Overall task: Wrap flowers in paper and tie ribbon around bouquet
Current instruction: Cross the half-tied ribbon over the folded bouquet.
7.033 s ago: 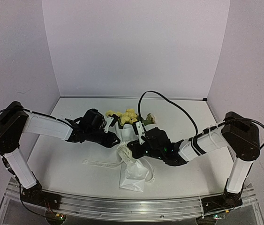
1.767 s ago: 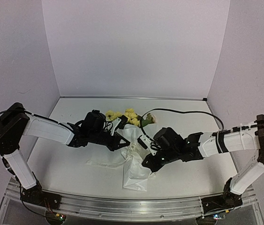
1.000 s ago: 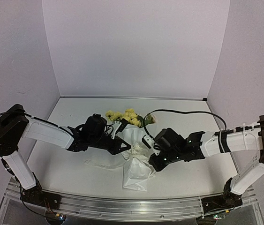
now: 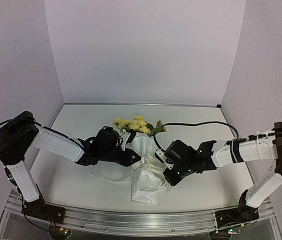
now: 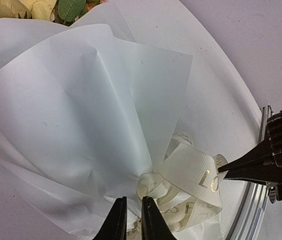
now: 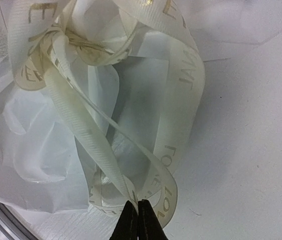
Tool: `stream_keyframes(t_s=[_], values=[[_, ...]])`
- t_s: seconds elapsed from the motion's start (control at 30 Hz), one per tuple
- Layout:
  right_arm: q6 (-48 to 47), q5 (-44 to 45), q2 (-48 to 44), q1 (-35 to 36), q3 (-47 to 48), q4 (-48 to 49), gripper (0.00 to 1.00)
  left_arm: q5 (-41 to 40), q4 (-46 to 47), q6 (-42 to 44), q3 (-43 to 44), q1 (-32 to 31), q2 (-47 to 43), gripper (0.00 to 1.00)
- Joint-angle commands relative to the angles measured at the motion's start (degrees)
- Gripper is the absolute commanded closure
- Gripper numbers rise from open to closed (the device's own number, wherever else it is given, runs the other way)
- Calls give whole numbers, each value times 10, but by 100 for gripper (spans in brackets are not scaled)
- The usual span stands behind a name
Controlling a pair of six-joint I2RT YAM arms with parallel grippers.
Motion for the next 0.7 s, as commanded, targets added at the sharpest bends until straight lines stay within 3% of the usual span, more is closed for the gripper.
stream_keyframes(t_s=[0.0, 0.27, 0.67], values=[[-5, 16, 5, 2, 11, -12, 100, -8, -1, 12, 19, 2, -27, 88], [-7, 21, 3, 2, 10, -11, 100, 6, -2, 29, 14, 3, -37, 88], [-6, 19, 8, 2, 15, -12, 100, 42, -20, 89, 5, 2, -61, 77]])
